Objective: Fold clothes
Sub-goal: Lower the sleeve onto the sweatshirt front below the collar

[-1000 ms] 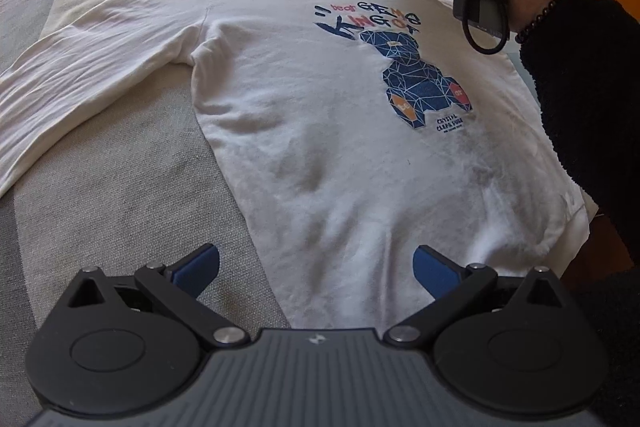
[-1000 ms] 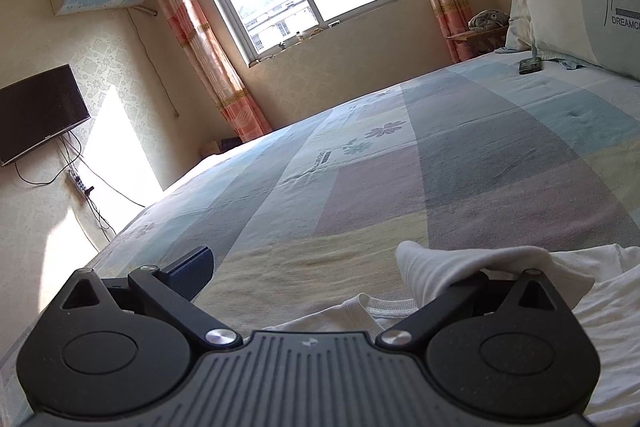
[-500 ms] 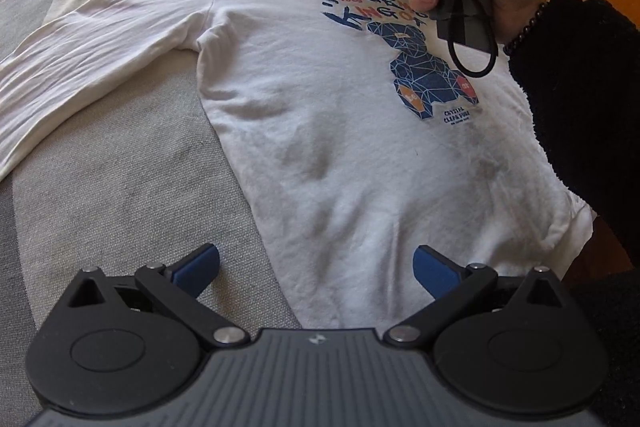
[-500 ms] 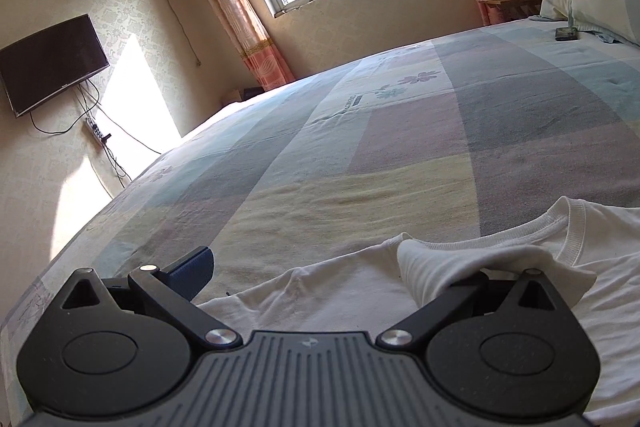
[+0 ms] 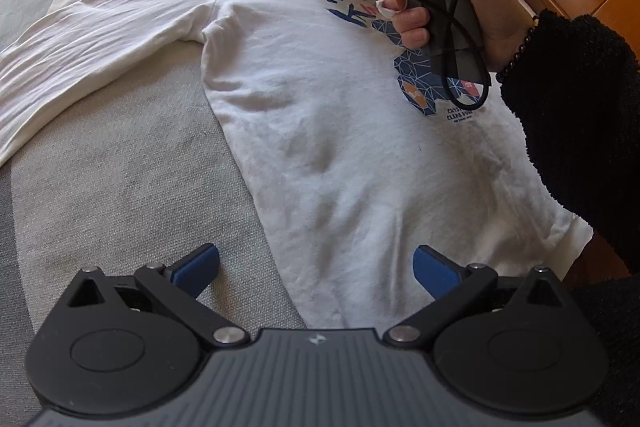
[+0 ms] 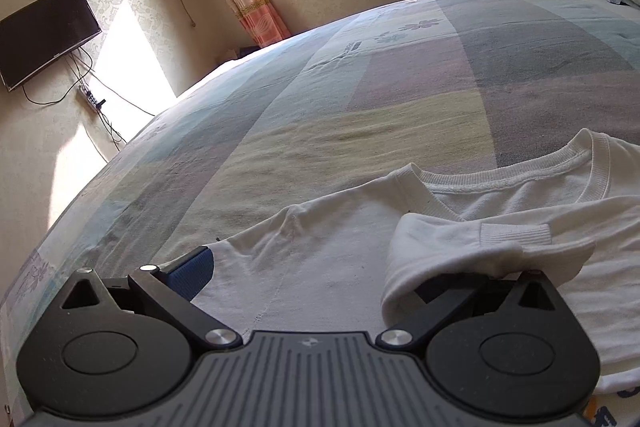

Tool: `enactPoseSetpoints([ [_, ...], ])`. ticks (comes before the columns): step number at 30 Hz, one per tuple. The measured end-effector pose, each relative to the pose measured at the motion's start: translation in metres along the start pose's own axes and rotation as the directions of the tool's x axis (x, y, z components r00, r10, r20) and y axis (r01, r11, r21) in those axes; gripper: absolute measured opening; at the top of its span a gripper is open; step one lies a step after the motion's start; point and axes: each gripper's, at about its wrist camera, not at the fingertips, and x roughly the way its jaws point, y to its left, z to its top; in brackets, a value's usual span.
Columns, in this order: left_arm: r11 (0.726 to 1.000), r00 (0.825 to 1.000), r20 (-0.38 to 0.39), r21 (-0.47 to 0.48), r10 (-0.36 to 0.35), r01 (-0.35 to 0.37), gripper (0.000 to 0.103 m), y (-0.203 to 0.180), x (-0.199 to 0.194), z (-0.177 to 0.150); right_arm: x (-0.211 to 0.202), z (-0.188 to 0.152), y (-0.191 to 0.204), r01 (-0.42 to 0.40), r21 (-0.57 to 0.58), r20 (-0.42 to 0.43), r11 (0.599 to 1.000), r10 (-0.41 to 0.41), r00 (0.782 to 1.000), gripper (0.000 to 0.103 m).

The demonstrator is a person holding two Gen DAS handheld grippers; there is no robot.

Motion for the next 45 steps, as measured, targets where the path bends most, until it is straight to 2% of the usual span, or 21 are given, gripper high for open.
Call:
enactPoseSetpoints([
  [5, 1.0, 1.0, 0.009, 0.011, -0.012, 0.012, 0.102, 0.001, 0.0, 0.0, -0.018, -0.005, -0.015, 0.011, 0.093, 0.032, 0.996, -0.014, 0.999, 0.103],
  [10, 0.999, 0.999, 0.022, 0.033, -0.027, 0.027, 0.102, 0.002, 0.001, 0.002, -0.027, -0.001, -0.032, 0.049, 0.192, 0.078, 0.98, -0.065, 0.995, 0.103],
  [14, 0.998, 0.998, 0.031, 0.035, -0.052, 0.051, 0.102, 0.005, 0.0, 0.003, -0.017, 0.005, -0.008, 0.032, 0.053, 0.057, 0.998, -0.035, 0.998, 0.103],
  [19, 0.997, 0.997, 0.039, 0.04, -0.072, 0.07, 0.102, 0.008, -0.002, 0.002, 0.0, -0.006, 0.035, -0.006, -0.192, -0.062, 0.981, -0.006, 0.998, 0.103],
  [21, 0.996, 0.996, 0.043, 0.044, -0.076, 0.074, 0.102, 0.008, -0.002, 0.001, 0.002, -0.012, 0.039, -0.001, -0.229, -0.09, 0.973, -0.021, 0.996, 0.103],
  [24, 0.996, 0.996, 0.047, 0.05, -0.082, 0.08, 0.102, 0.01, -0.002, 0.0, -0.004, -0.015, 0.035, -0.012, -0.219, -0.113, 0.976, -0.013, 0.994, 0.103],
  [26, 0.995, 0.995, 0.046, 0.058, -0.086, 0.083, 0.102, 0.01, -0.002, 0.001, -0.008, -0.014, 0.039, 0.019, -0.265, -0.103, 0.964, -0.048, 0.994, 0.103],
  [29, 0.994, 0.995, 0.046, 0.065, -0.091, 0.088, 0.102, 0.01, -0.003, 0.001, -0.006, -0.012, 0.052, 0.078, -0.377, -0.103, 0.923, -0.126, 0.987, 0.103],
  [31, 0.994, 0.994, 0.048, 0.064, -0.097, 0.094, 0.102, 0.011, -0.004, 0.001, -0.001, -0.013, 0.06, 0.087, -0.438, -0.139, 0.895, -0.163, 0.977, 0.103],
  [32, 0.993, 0.994, 0.051, 0.062, -0.1, 0.097, 0.102, 0.012, -0.004, 0.0, 0.0, -0.014, 0.06, 0.075, -0.437, -0.164, 0.896, -0.161, 0.973, 0.103],
  [36, 0.992, 0.992, 0.06, 0.063, -0.112, 0.108, 0.102, 0.013, -0.004, -0.001, -0.004, -0.022, 0.046, 0.012, -0.307, -0.254, 0.952, -0.094, 0.963, 0.103],
  [40, 0.991, 0.99, 0.064, 0.067, -0.122, 0.118, 0.102, 0.015, -0.005, -0.002, -0.018, -0.013, 0.016, 0.004, -0.061, -0.179, 0.998, -0.015, 0.984, 0.103],
  [42, 0.99, 0.99, 0.063, 0.068, -0.127, 0.123, 0.102, 0.016, -0.005, -0.002, -0.016, -0.007, 0.004, 0.033, 0.056, -0.137, 0.998, -0.025, 0.99, 0.103],
  [45, 0.989, 0.989, 0.055, 0.063, -0.137, 0.134, 0.102, 0.018, -0.005, -0.001, -0.011, -0.001, -0.009, 0.051, 0.208, -0.088, 0.977, -0.034, 0.996, 0.103],
])
